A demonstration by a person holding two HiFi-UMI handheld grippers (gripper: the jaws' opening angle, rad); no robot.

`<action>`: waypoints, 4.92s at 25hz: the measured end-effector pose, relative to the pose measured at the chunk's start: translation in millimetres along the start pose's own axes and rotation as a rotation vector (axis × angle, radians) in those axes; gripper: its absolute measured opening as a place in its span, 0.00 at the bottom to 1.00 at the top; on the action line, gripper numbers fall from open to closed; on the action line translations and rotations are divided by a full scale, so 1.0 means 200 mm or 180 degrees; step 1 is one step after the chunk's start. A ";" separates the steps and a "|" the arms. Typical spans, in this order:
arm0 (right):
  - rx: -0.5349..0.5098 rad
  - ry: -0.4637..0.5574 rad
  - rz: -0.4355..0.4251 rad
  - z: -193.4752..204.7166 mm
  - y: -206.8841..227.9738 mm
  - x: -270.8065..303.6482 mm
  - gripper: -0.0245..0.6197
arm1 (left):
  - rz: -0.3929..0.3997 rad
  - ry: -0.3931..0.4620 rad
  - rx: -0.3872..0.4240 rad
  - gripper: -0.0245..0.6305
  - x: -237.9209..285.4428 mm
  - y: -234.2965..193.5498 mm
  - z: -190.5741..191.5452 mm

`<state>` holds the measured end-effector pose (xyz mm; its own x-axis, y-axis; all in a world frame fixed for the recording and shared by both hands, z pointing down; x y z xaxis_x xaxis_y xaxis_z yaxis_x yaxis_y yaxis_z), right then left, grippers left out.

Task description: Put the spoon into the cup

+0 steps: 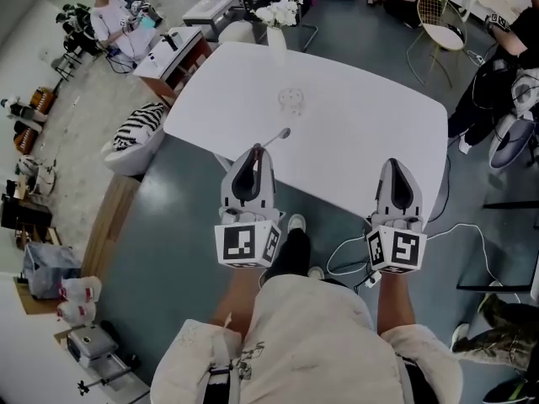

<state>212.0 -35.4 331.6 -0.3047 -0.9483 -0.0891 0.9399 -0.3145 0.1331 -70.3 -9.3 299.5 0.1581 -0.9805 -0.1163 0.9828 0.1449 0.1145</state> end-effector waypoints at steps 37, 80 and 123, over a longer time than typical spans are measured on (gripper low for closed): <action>-0.0032 -0.0804 -0.0103 0.59 -0.04 1.62 0.02 | 0.0206 -0.0906 -0.0584 0.10 1.41 -0.62 0.88; -0.0112 -0.1259 0.0073 0.95 -0.09 1.77 0.02 | 0.0520 -0.1757 -0.0901 0.20 1.65 -0.56 1.62; -0.0149 -0.0459 0.0079 0.41 -0.12 0.33 0.02 | 0.0184 -0.0990 0.0001 0.20 0.27 -0.14 0.77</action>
<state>156.7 -93.7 403.3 -0.2971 -0.9532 0.0567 0.9525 -0.2918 0.0869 -103.8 -86.1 441.8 0.1768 -0.9642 0.1978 0.9730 0.2015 0.1125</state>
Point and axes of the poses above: the fingertips, and each gripper's own axes: x forward along the fingers, y to its right, z out of its underside, the point moved 9 cm from there along -x, backward along the fingers, and after that the axes turned 7 degrees about x, right-handed, at the moved point
